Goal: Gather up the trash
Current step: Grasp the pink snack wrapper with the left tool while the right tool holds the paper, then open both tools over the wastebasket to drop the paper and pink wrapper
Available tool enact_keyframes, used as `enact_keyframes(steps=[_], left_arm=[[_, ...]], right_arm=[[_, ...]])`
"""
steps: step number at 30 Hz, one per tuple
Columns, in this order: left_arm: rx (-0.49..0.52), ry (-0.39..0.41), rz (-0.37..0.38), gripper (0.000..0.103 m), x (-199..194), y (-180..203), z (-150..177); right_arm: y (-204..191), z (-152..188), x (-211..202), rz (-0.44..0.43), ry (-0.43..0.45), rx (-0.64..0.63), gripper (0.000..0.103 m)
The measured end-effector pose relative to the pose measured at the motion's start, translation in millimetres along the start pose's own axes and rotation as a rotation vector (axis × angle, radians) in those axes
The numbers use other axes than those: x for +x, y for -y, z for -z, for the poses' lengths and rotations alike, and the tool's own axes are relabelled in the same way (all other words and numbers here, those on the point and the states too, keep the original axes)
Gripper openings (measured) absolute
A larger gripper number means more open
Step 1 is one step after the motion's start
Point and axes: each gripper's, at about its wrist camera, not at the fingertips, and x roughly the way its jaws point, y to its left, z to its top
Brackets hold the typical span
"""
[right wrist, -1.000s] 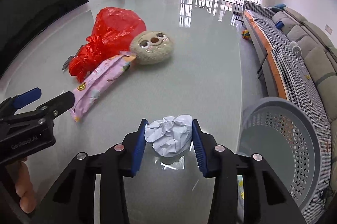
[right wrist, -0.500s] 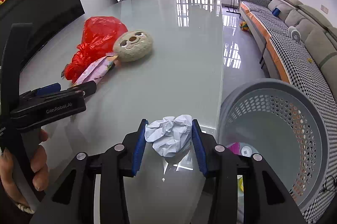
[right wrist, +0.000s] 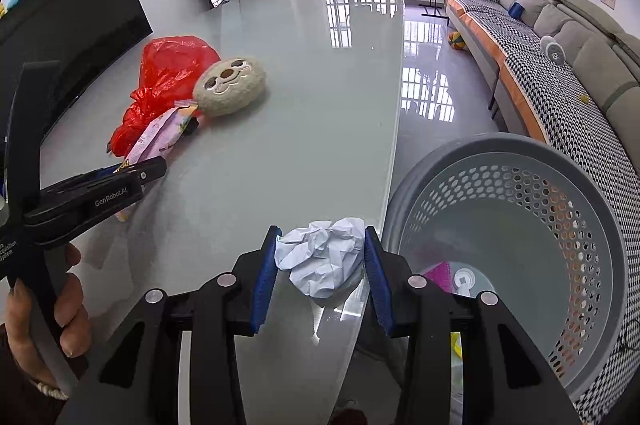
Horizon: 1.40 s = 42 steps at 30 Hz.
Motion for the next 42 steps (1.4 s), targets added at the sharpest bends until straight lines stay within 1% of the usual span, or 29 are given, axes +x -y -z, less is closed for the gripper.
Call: enact_keyframes(steps=[1,6,13,19,24,30,34,42], left_arm=[[-0.001,0.002,0.006,0.025,-1,-2,1],[0.004,0.031,0.022,0.025,-12,-3,5],[0.027,0.078,0.039,0.025,-39,1,16],[0.057,0.076,0.098,0.025,-52,11,25],[0.087,0.066,0.161,0.025,-60,36,34],[0.138,0.065,0.186,0.025,-68,61,43],[0.172,0.064,0.203,0.025,-71,83,44],[0.264,0.06,0.254,0.025,-73,134,40]], right_arm=[[-1,0,-1,0.001,0.002,-0.002,0.04],[-7,1,-6,0.012,0.009,-0.011,0.04],[-11,4,-20,0.022,0.032,-0.012,0.04],[-11,10,-29,0.034,0.041,-0.008,0.04],[-4,16,-42,0.049,0.056,0.005,0.04],[20,26,-58,0.074,0.079,0.042,0.04],[41,32,-66,0.096,0.086,0.071,0.04],[97,44,-80,0.143,0.098,0.157,0.04]])
